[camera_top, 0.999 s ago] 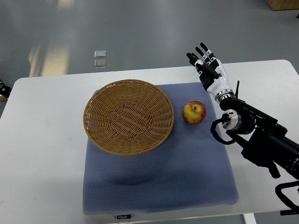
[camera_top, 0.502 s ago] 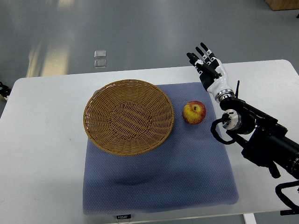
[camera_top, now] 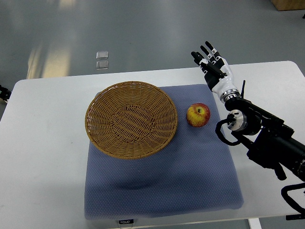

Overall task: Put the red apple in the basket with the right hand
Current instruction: 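Swing the right hand over and lower it around the red apple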

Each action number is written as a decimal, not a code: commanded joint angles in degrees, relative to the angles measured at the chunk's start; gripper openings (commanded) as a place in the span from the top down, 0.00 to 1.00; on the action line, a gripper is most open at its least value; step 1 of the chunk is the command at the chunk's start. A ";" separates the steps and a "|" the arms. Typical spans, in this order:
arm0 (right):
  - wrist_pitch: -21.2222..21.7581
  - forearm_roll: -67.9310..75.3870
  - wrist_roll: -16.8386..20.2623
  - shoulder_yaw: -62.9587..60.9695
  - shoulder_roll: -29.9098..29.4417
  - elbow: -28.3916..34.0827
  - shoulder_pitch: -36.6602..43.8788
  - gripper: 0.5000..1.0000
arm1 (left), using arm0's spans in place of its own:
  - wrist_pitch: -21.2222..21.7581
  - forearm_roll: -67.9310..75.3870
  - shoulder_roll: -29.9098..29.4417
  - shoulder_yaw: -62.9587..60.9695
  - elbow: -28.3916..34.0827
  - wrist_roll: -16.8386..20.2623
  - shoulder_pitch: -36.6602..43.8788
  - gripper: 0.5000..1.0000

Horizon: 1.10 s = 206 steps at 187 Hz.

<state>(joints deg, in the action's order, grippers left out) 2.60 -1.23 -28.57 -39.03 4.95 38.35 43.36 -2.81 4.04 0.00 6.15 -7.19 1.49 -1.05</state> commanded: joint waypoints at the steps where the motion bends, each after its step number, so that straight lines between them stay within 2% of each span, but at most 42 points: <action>1: -0.23 0.09 0.09 0.00 0.50 0.41 0.15 0.16 | 0.00 0.00 0.00 0.00 -0.01 0.00 0.00 0.00; 17: -0.41 0.09 0.09 0.00 0.58 0.41 0.23 0.16 | 0.00 0.00 0.00 0.00 -0.01 0.00 0.00 0.00; 51: -1.46 0.35 0.53 0.00 6.29 0.59 1.55 0.16 | 0.00 0.00 0.00 0.00 -0.01 0.00 0.00 0.00; 60: -1.46 0.35 0.53 0.00 6.30 0.59 1.55 0.16 | 0.00 0.00 0.00 0.00 -0.01 0.00 0.00 0.00; 62: -1.55 0.18 0.70 0.35 8.93 0.76 3.31 0.16 | 0.00 0.00 0.00 0.00 -0.01 0.00 0.09 0.00; 74: -1.46 0.00 0.70 1.06 11.74 0.85 4.80 0.16 | 0.00 0.00 0.00 0.00 -0.01 0.00 0.00 0.00; 83: -1.46 0.00 0.70 1.06 11.75 0.85 4.80 0.16 | 0.00 0.00 0.00 0.00 -0.01 0.00 0.00 0.00; 84: -1.11 -0.17 0.70 1.32 13.92 0.94 5.93 0.16 | 0.00 0.00 0.00 0.00 0.07 0.00 0.00 0.00; 116: 0.82 -2.81 0.79 2.99 19.92 2.17 8.32 0.16 | 0.00 0.00 0.00 0.00 -0.01 0.00 0.00 0.00; 137: 1.97 -7.65 0.70 5.89 24.14 6.04 10.08 0.16 | 0.00 0.00 0.00 0.00 -0.01 0.00 0.00 0.00; 171: 4.87 -18.55 0.62 9.23 30.64 16.06 12.63 0.16 | 0.00 0.00 0.00 0.00 -0.01 0.00 0.00 0.00; 194: 8.47 -29.18 0.62 9.58 33.81 21.77 14.74 0.16 | 0.00 0.00 0.00 0.00 -0.01 0.00 0.00 0.00; 206: 11.90 -34.10 0.62 9.58 34.60 24.32 15.88 0.16 | 0.00 0.00 0.00 0.00 -0.01 0.00 0.00 0.00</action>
<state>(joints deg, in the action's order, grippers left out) 10.16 -27.50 -27.96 -29.60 37.86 58.53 57.44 -2.81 4.04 0.00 6.15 -7.20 1.49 -1.06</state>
